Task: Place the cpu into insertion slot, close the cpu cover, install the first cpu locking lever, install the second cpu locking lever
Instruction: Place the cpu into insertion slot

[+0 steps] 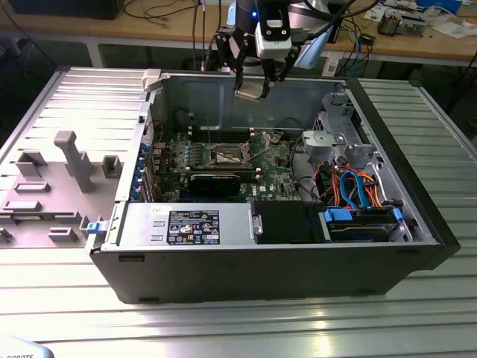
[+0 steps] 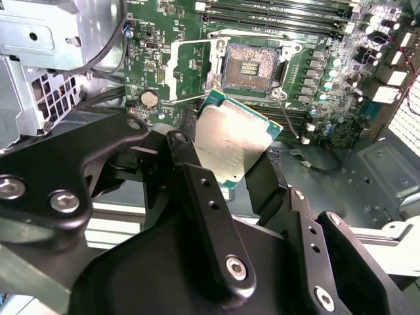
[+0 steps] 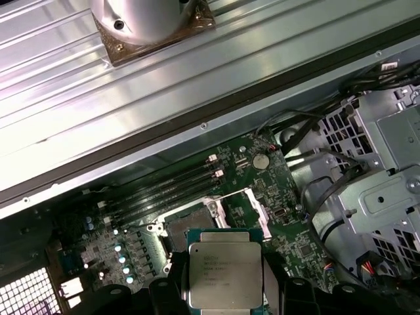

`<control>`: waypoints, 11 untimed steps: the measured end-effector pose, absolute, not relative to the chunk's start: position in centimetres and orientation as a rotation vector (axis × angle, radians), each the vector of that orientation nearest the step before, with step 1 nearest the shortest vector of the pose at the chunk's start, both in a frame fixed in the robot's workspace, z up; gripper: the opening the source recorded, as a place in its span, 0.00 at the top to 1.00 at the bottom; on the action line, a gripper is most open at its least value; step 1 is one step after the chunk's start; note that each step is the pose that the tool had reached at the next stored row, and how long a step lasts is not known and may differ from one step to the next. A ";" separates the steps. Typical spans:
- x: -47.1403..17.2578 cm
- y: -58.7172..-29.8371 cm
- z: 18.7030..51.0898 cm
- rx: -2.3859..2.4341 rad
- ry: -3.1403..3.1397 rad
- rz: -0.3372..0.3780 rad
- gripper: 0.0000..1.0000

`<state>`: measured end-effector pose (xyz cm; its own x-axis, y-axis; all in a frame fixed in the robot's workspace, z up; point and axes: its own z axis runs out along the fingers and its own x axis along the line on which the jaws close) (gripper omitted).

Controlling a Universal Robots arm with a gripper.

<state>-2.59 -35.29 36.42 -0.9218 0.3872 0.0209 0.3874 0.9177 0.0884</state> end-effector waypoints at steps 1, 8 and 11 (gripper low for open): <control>-2.6 -35.3 36.4 -0.624 -3.073 -0.143 0.46; -2.6 -35.3 36.3 -0.637 -3.070 -0.143 0.46; -2.6 -35.3 36.3 -0.642 -3.069 -0.143 0.46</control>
<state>-2.59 -35.29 36.30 -0.9164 0.3997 0.0210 0.4000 0.9123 0.0884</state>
